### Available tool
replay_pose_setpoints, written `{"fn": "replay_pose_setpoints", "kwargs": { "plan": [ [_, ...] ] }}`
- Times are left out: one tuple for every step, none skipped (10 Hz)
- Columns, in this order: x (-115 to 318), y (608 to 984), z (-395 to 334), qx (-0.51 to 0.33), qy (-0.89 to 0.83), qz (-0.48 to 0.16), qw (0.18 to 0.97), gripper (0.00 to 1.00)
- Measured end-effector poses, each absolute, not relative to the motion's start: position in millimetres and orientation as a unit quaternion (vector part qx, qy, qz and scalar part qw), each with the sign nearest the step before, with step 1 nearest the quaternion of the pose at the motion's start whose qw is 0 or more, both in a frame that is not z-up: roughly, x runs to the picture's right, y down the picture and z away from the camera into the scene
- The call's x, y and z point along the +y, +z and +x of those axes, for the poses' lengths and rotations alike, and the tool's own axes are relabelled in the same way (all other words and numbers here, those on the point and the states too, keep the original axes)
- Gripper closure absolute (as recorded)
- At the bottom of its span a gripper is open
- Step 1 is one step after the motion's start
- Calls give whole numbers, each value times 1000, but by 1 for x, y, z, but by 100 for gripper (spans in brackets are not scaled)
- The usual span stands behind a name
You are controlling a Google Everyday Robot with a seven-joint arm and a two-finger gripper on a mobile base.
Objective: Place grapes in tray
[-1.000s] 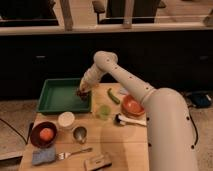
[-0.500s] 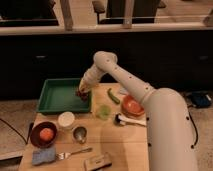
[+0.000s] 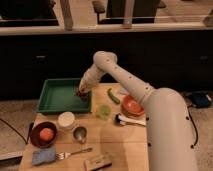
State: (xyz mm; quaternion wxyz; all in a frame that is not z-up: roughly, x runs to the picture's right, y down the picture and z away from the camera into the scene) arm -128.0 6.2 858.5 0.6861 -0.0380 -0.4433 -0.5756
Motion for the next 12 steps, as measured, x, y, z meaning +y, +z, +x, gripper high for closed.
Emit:
{"fn": "replay_pose_setpoints", "kwargs": {
  "plan": [
    [7,859,-128,-444,-576,-39,686,26],
    [8,860,-128,-444,-575,-40,686,20],
    [8,860,-128,-445,-574,-41,686,20],
    [8,859,-128,-445,-575,-41,686,20],
    [9,860,-129,-445,-574,-42,686,20],
    [9,860,-129,-447,-574,-43,685,20],
    [9,860,-130,-447,-574,-44,685,20],
    [8,859,-130,-448,-574,-44,684,20],
    [8,860,-130,-448,-573,-44,684,20],
    [7,860,-129,-448,-573,-44,685,20],
    [7,860,-128,-448,-573,-44,685,20],
    [7,861,-128,-446,-575,-47,684,20]
  ]
}}
